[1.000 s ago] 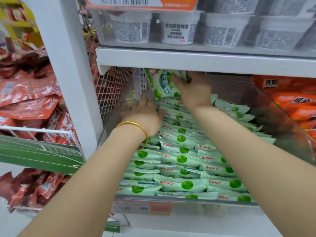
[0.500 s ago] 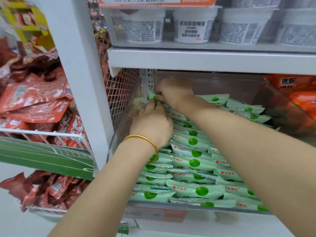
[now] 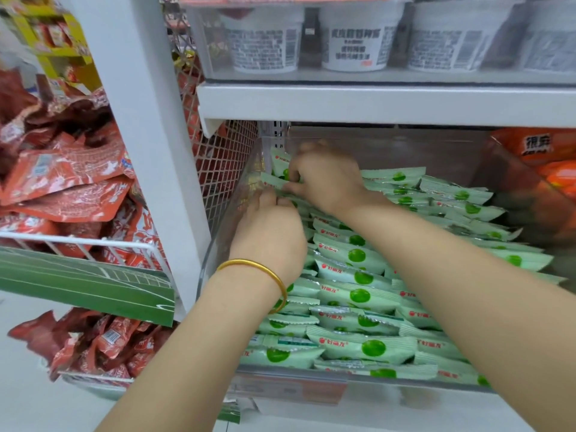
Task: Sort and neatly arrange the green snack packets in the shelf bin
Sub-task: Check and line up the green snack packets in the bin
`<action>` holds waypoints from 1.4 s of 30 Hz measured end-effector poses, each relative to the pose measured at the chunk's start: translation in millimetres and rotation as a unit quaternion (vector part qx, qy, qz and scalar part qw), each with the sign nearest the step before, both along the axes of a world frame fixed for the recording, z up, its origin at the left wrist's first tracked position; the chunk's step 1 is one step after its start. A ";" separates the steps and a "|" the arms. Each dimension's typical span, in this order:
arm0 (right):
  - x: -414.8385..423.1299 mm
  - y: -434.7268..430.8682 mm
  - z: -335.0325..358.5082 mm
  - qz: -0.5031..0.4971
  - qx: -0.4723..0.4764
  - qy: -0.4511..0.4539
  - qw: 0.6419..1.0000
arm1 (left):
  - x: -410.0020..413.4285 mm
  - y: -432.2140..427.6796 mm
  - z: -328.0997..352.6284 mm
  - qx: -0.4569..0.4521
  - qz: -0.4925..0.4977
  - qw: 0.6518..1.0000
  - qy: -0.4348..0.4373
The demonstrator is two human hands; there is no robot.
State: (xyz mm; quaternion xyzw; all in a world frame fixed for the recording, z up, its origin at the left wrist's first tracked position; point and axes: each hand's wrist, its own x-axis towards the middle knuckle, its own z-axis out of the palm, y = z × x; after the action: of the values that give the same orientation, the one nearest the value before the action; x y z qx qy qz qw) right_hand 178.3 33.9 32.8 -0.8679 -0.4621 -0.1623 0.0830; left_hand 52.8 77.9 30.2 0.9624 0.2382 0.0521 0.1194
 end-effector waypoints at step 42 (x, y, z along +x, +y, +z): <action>-16.3 -66.2 -0.4 -0.064 -0.086 0.073 0.992 | 46.5 19.3 -4.4 0.115 -0.056 0.991 0.024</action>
State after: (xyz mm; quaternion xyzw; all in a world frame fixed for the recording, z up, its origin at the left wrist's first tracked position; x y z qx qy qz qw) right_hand 161.9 -32.3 32.4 -0.9093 -0.4101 -0.0633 0.0314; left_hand 99.3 97.2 25.8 0.9826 0.1789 0.0498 0.0045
